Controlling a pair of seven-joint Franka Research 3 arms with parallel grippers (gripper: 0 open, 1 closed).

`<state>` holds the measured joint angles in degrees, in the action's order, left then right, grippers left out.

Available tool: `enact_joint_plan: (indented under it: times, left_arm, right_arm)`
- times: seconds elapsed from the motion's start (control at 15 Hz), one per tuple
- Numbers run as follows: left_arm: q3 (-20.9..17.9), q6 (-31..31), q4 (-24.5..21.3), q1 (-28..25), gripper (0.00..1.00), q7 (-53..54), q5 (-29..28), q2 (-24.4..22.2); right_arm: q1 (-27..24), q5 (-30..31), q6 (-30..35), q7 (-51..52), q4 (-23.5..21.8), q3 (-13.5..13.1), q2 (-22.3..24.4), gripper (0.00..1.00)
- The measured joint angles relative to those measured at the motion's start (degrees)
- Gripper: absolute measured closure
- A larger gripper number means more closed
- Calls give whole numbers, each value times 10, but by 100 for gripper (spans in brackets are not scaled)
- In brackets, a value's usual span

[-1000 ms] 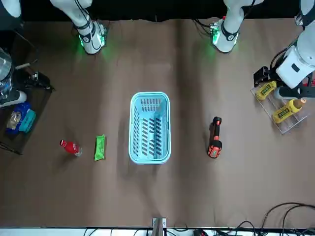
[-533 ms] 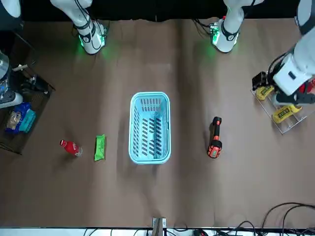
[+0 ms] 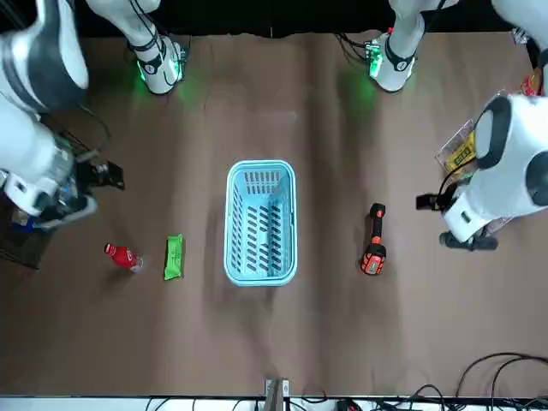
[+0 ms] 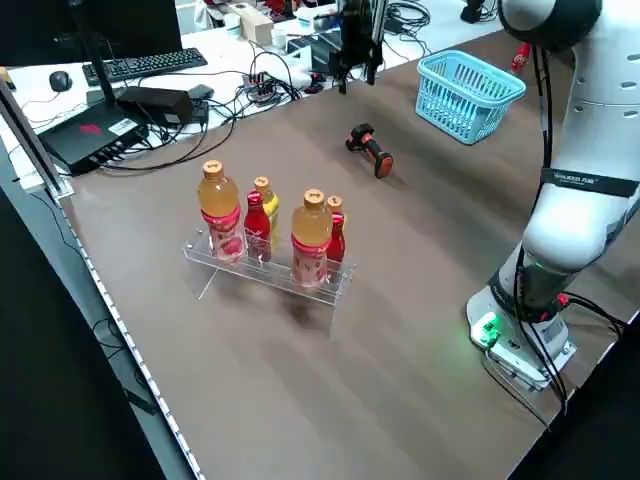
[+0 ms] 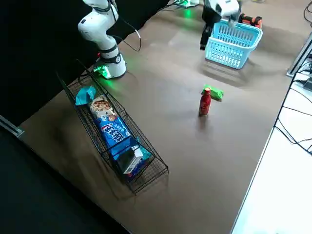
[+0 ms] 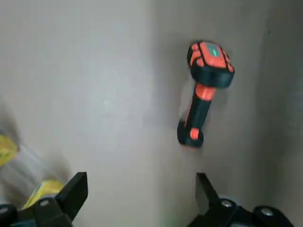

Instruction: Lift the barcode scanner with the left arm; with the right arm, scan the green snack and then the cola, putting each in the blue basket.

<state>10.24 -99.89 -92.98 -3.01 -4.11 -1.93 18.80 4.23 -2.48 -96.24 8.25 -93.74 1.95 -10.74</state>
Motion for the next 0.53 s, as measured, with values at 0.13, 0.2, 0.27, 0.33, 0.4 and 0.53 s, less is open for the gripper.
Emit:
enact_joint_plan:
  times: [0.13, 0.2, 0.27, 0.33, 0.4, 0.53]
  left_arm:
    - [1, -65, -34, 2, 0, 0, 0, 9]
    - [1, -94, -53, 5, 0, 0, 0, 12]
    - [2, -118, -69, 10, 0, -3, 0, 14]
    - [2, -136, -80, 17, 0, -4, 0, 18]
    - [2, -149, -87, 26, 0, -5, 0, 23]
    - [2, -172, -92, 47, 0, -9, 0, 39]
  right_arm:
    - [1, -25, -14, 0, -1, -1, -39, 0]
    - [1, -46, -26, 0, -1, -1, -57, 0]
    - [1, -61, -41, 0, -1, -1, -74, 0]
    - [2, -70, -53, 0, -1, -1, -91, 0]
    - [5, -75, -65, 0, -1, 0, -107, 0]
    - [11, -77, -103, 0, -2, 0, -142, 0]
